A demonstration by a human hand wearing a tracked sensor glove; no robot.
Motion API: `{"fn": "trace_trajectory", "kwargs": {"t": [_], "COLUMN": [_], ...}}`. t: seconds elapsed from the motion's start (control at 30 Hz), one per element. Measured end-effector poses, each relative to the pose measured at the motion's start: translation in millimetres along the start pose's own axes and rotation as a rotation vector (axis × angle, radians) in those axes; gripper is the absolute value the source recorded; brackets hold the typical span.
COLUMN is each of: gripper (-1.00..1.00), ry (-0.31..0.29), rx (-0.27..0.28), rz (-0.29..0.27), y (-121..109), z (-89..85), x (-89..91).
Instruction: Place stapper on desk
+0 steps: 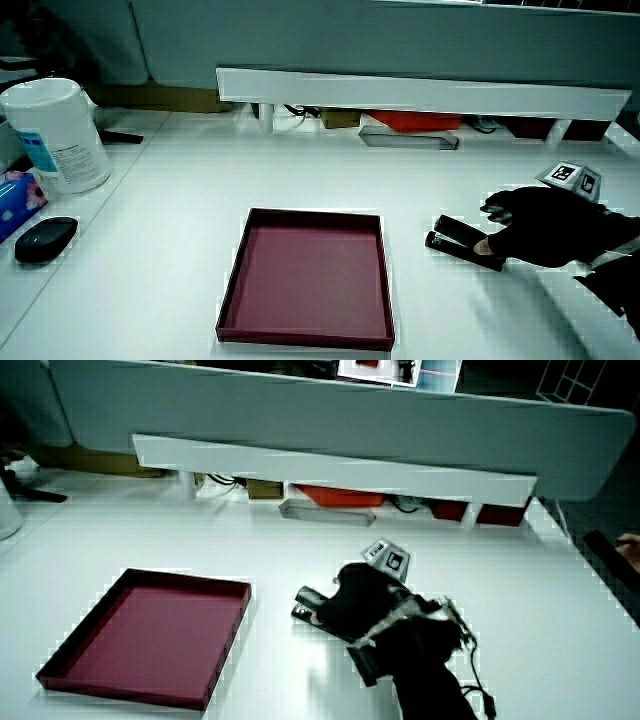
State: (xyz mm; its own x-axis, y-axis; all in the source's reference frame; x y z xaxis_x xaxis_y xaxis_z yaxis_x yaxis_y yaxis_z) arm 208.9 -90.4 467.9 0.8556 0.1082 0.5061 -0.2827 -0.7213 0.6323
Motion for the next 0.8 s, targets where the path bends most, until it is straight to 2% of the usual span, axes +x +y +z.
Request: {"fn": "trace_trajectory", "kwargs": {"t": [0.03, 0.07, 0.2, 0.23, 0.27, 0.3, 0.33, 0.37, 0.43, 0.47, 0.63, 0.67, 0.7, 0.73, 0.8], "gripper": [-1.0, -1.0, -1.0, -1.0, -1.0, -1.0, -1.0, -1.0, -1.0, -1.0, -1.0, -1.0, -1.0, -1.0, -1.0], "ry": [-0.011, -0.028, -0.102, -0.113, -0.11, -0.123, -0.141, -0.139, -0.187, -0.165, -0.2, -0.247, -0.256, -0.259, -0.268], "rx": [-0.011, -0.004, -0.028, -0.034, -0.024, -0.028, -0.006, -0.018, 0.008, -0.016, 0.001, 0.065, 0.086, 0.075, 0.079], "rz": [0.01, 0.017, 0.032, 0.056, 0.048, 0.081, 0.074, 0.132, 0.094, 0.07, 0.087, 0.159, 0.148, 0.165, 0.155], "y": [-8, -14, -41, -50, -55, -63, -68, -80, -89, -105, -133, -131, -134, -138, -138], "z": [3.3, 6.0, 14.4, 16.1, 16.5, 17.4, 17.4, 20.8, 18.9, 25.0, 27.4, 23.1, 22.9, 23.4, 21.7], "x": [-7.7, -13.4, -40.4, -47.9, -49.4, -55.0, -54.4, -67.4, -65.4, -83.7, -93.7, -85.5, -87.3, -92.8, -92.7]}}
